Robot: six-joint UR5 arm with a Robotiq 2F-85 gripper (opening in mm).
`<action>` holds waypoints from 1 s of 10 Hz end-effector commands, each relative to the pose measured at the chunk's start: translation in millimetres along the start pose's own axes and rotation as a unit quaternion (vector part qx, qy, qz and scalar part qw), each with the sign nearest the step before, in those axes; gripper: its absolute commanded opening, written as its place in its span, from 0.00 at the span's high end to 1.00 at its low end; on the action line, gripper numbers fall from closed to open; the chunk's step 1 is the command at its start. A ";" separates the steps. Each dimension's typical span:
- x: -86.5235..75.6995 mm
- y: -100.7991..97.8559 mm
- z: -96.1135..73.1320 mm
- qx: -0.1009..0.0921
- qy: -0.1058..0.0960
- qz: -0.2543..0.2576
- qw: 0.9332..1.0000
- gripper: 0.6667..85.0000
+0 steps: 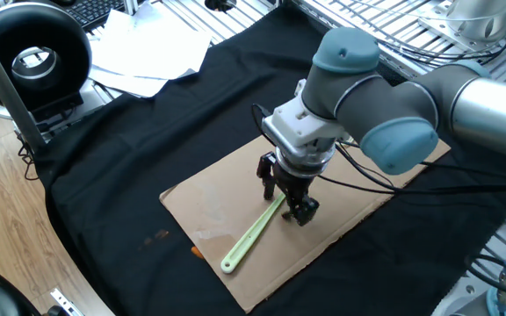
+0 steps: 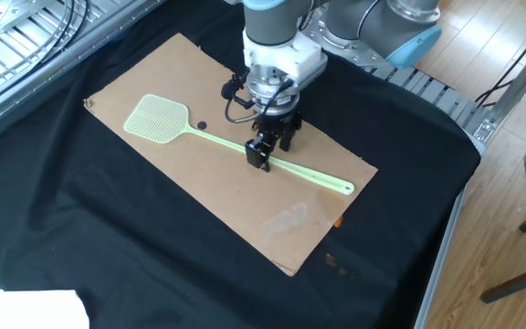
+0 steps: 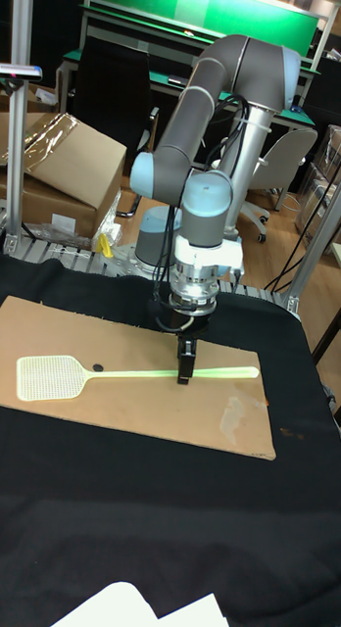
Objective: Swat with a flyswatter
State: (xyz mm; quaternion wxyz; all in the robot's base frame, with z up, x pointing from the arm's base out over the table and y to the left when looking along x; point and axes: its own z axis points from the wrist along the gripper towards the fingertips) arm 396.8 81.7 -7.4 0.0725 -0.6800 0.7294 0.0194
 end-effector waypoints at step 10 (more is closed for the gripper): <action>0.1 -28.2 -41.8 0.001 0.040 0.107 0.993 0.98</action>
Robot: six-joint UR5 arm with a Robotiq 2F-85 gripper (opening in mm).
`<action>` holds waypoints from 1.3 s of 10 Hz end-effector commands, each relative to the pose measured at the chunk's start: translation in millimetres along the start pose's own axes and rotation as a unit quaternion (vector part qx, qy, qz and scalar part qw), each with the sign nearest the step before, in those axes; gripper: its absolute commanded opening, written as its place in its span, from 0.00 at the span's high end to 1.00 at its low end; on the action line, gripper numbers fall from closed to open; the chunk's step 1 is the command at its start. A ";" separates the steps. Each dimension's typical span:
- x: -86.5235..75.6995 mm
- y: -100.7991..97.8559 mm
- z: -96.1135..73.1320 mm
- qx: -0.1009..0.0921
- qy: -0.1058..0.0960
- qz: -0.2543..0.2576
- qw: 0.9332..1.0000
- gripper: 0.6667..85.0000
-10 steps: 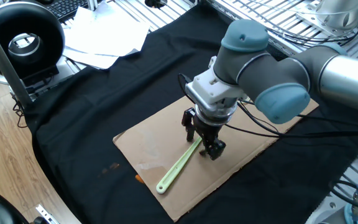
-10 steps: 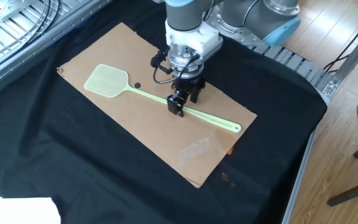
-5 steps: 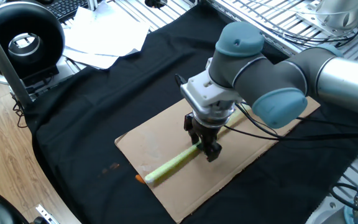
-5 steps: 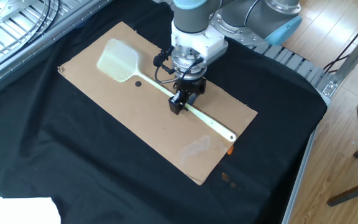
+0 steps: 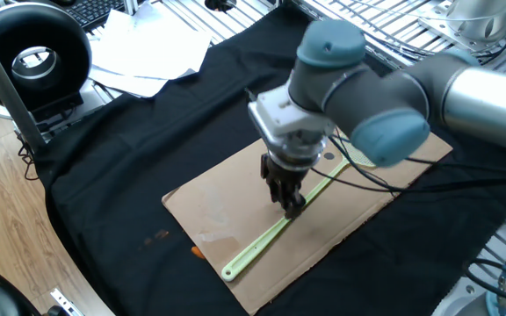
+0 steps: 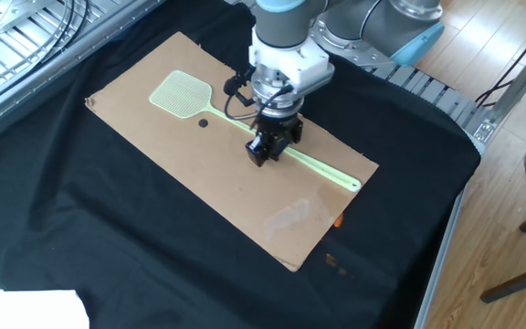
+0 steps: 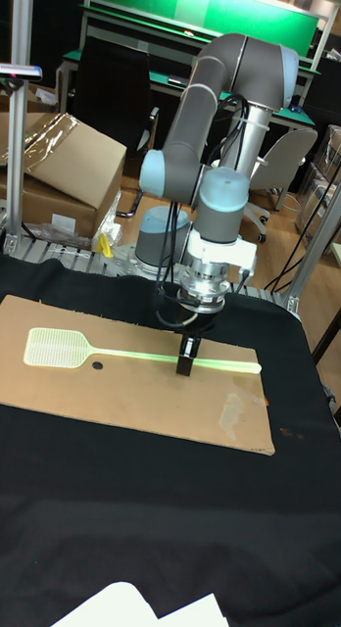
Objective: Swat with a flyswatter
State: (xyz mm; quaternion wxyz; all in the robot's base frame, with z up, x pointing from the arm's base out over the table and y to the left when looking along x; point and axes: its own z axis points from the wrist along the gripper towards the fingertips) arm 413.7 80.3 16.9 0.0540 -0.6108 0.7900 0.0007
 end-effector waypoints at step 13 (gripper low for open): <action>14.3 43.3 -5.8 -0.016 0.037 -0.003 0.999 0.40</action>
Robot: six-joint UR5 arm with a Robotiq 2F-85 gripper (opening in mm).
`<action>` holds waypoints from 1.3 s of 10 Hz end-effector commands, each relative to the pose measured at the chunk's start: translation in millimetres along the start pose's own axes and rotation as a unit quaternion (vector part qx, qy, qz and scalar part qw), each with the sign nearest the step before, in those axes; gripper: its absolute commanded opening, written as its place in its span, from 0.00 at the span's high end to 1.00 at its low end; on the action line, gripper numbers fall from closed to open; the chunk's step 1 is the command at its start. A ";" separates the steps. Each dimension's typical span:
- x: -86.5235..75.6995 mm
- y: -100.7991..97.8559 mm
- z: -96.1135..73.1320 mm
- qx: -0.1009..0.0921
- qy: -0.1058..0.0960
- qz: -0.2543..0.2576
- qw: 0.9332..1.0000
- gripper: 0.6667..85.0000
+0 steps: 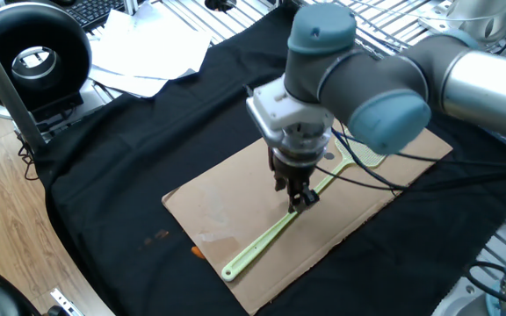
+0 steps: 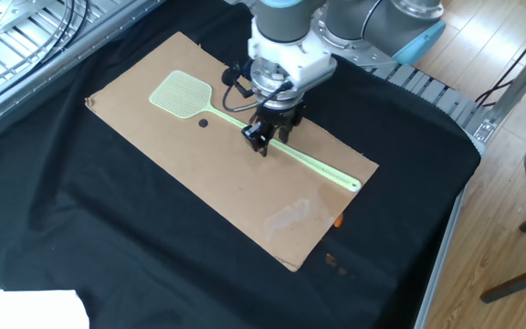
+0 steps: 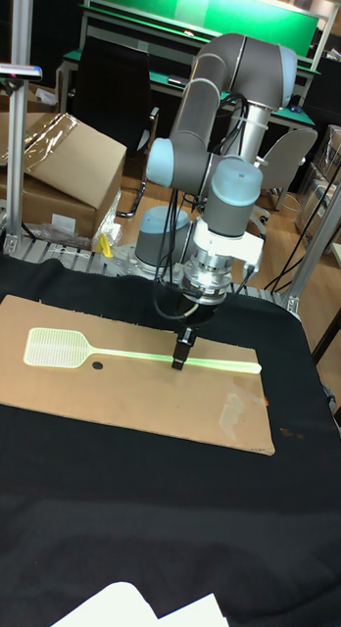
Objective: Swat with a flyswatter
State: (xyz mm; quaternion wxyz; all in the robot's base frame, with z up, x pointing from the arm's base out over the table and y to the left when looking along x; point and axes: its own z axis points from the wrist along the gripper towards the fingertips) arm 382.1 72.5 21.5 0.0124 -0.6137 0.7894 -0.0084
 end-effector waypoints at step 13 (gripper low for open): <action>-11.9 33.9 19.9 0.015 -0.037 0.021 0.999 0.64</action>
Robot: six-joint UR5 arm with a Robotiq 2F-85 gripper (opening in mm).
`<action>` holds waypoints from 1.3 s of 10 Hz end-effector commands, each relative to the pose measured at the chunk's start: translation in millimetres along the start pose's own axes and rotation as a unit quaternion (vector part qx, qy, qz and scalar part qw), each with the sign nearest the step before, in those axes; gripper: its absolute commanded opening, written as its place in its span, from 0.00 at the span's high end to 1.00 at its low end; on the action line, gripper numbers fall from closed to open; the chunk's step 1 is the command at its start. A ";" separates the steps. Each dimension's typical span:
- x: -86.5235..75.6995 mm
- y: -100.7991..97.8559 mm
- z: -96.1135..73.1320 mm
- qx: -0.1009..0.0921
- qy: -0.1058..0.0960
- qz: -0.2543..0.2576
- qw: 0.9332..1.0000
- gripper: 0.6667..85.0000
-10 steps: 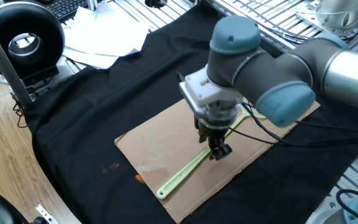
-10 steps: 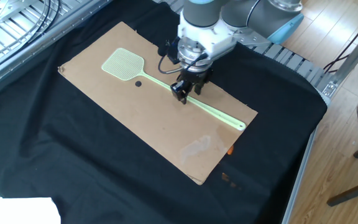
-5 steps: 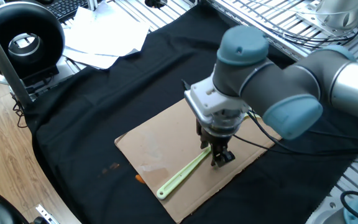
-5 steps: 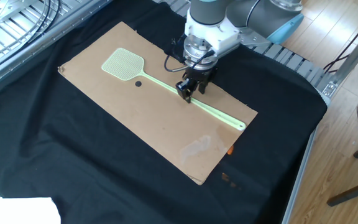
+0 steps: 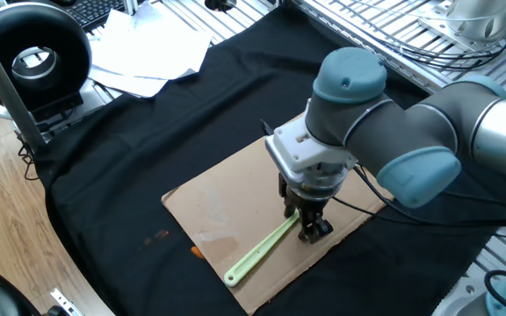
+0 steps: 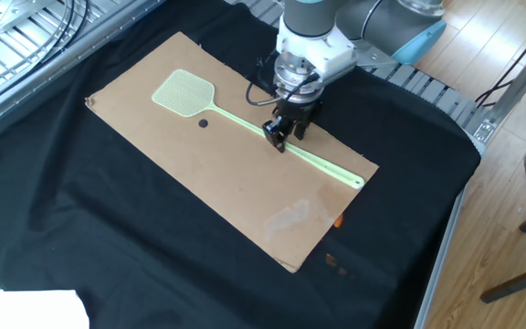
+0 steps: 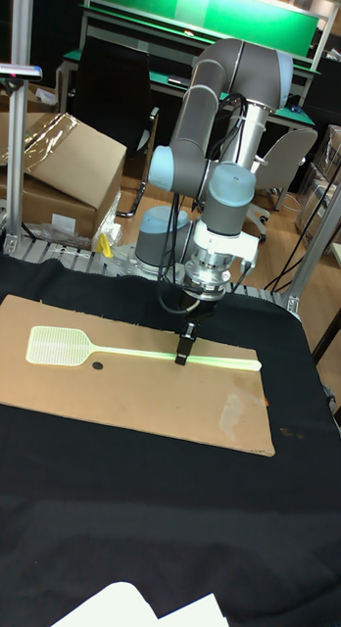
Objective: Swat with a flyswatter
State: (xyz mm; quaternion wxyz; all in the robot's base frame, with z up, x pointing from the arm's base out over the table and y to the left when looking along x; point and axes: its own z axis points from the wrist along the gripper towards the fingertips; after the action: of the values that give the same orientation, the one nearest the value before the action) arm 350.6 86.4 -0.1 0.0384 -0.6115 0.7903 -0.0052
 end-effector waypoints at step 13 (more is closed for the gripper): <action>3.0 -77.1 -72.8 0.013 0.044 0.133 0.990 0.99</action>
State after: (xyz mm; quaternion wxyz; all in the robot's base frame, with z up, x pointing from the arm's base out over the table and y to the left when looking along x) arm 396.5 66.0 52.3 0.0176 -0.5324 0.8455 -0.0371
